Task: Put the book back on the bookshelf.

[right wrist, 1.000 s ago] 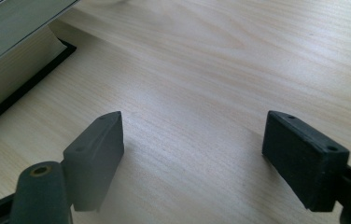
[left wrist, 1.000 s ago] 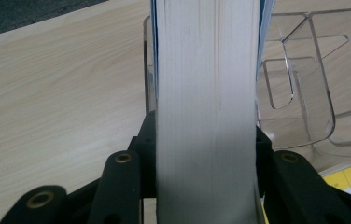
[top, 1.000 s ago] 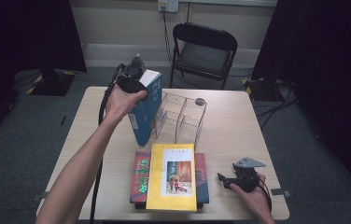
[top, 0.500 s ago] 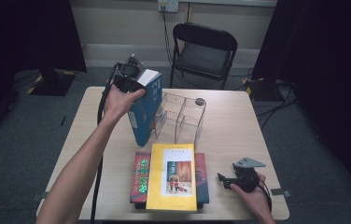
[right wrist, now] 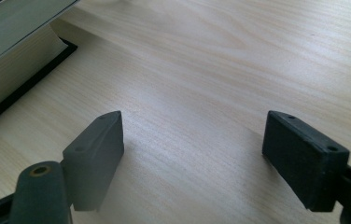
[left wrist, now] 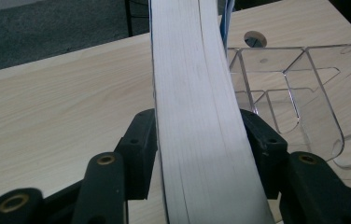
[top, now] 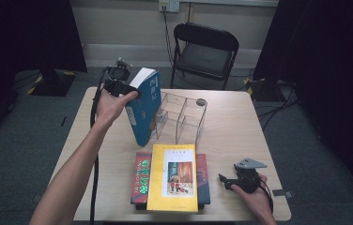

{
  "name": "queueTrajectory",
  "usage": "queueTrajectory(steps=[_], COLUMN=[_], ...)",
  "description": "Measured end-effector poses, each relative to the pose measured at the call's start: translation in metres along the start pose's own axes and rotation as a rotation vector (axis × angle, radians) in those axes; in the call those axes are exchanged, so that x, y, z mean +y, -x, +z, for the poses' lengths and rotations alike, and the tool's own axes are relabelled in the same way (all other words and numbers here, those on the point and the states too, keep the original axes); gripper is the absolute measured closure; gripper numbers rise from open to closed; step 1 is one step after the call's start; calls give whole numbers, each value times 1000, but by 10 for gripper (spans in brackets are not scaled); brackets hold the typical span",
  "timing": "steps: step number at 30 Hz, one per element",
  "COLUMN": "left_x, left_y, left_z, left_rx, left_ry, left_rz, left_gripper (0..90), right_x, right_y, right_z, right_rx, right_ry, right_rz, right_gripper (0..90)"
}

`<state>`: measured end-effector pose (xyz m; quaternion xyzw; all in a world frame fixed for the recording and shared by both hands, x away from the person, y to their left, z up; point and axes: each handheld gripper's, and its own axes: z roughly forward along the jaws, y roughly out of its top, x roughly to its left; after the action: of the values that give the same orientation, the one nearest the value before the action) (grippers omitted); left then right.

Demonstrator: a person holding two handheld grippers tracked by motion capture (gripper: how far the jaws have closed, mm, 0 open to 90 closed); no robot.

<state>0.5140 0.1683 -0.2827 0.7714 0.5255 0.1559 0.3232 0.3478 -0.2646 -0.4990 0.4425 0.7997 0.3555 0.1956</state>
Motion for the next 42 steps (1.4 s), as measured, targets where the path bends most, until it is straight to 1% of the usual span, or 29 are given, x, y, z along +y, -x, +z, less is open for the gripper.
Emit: queueTrajectory(steps=[2, 3, 6, 7, 9, 10, 11, 12, 13, 14, 16, 17, 19, 20, 22, 23, 24, 25, 28, 29, 30, 31, 32, 35, 38, 39, 40, 41, 42], left_x=[-3, -4, -10, -13, -20, -24, -27, -30, -34, -37, -43, -46, -53, -56, -62, -67, -71, -74, -83, -85, -87, -88, -89, -93, -98, -99, -101, -102, -103], left_y=[1, 1, -1, -1, -1, -2, -1, 0, 0, 0, 0, 0, 1, 1, 0, 0, -1, -1, -2, -2, -2, -3, -4, -4, -3, -2, -1, -2, -3], left_z=[-1, -2, -8, -8, -10, -11, -11, -12, -13, -13, -12, -13, -12, -12, -11, -9, -8, -6, 0, 2, 3, 4, 5, 10, 16, 18, 20, 21, 22], left_rx=[20, 17, -3, -8, -13, -25, -23, -3, 1, -4, -32, -40, -24, -26, -29, -52, -61, -55, -76, -72, -71, -68, -75, -87, -73, -84, -84, -81, -90], left_ry=[18, 23, 67, 69, 94, 109, 125, 140, 161, 182, 209, 218, 241, 248, 268, 284, 289, 299, 308, 312, 318, 317, 321, 324, 307, 308, 308, 304, 311], left_rz=[6, 13, -7, 2, 18, 10, 0, 18, 35, 33, 34, 48, 73, 83, 81, 78, 75, 64, 80, 83, 80, 87, 82, 73, 93, 88, 77, 74, 73], left_gripper=[490, 483, 465, 465, 455, 455, 456, 456, 455, 463, 485, 491, 485, 483, 479, 462, 455, 454, 462, 465, 492, 515, 529, 531, 506, 500, 503, 525, 539], right_x=[0, 0, 0, 0, 0, 0, 0, 0, 0, 0, 0, 0, 0, 0, 0, 0, 0, 0, 1, 1, 1, 1, 1, 1, 1, 1, 1, 1, 1], right_y=[0, 0, 0, 0, 0, 0, 0, 0, 0, 0, 0, 0, 0, 0, 0, 0, 0, 0, 0, 0, 1, 1, 1, 1, 1, 1, 1, 1, 1], right_z=[0, 0, 0, 0, 0, 0, 0, 0, 0, 0, 0, 0, 0, 0, 1, 1, 1, 1, 1, 1, 1, 1, 1, 1, 1, 1, 1, 1, 1], right_rx=[0, 1, 0, 0, 0, 0, 0, 0, 0, -1, -1, -1, -1, -1, -1, 0, -1, -1, -1, -1, -1, -1, -1, -1, -1, -1, -1, -1, -1], right_ry=[0, 0, 0, 0, 0, 0, 0, 1, 1, 1, 1, 1, 1, 1, 1, 1, 1, 1, 2, 2, 2, 2, 2, 2, 2, 2, 2, 2, 2], right_rz=[0, 0, -1, -1, 0, 0, -1, -1, -1, -1, -1, 0, -1, -1, 0, -1, -1, -1, -2, -1, -2, -2, -2, -3, -2, -2, -2, -3, -3], right_gripper=[206, 206, 205, 205, 206, 206, 205, 206, 205, 206, 205, 206, 206, 206, 206, 206, 206, 206, 206, 206, 206, 206, 206, 206, 206, 206, 206, 206, 206])
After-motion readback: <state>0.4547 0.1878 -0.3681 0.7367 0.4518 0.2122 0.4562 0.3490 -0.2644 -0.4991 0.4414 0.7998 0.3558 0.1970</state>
